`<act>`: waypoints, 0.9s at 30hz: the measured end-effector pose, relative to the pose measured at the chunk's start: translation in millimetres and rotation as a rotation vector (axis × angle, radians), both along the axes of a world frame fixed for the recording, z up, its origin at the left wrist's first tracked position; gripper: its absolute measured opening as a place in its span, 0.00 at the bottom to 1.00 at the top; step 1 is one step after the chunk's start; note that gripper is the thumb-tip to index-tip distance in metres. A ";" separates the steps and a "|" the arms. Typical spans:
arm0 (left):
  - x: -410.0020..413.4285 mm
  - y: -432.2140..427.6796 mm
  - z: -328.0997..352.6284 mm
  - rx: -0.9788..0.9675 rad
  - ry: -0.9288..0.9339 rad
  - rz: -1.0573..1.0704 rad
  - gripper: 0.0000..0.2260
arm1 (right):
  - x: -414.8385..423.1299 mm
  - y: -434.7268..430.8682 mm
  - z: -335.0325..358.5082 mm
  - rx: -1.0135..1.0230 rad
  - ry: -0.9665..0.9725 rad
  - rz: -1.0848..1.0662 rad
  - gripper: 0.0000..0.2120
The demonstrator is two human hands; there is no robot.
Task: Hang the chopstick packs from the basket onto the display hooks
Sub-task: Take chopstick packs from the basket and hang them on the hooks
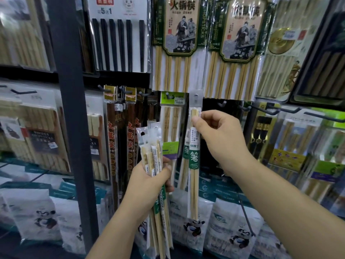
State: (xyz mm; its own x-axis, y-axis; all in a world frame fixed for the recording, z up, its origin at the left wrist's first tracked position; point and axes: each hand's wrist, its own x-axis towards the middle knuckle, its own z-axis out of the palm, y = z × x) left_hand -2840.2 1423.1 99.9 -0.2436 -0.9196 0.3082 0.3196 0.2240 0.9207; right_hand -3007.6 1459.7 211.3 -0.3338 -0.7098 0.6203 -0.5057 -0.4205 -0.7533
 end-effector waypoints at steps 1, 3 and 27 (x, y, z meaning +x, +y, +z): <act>-0.6 0.7 0.3 0.006 -0.008 -0.004 0.10 | 1.1 -1.8 0.4 0.018 -0.018 -0.002 0.06; -1.3 1.8 1.1 0.023 -0.018 -0.014 0.14 | 2.3 -4.6 0.4 0.062 -0.076 -0.002 0.09; 0.2 8.9 9.7 -0.105 -0.024 -0.028 0.10 | 5.9 4.4 -28.8 0.110 -0.016 0.170 0.09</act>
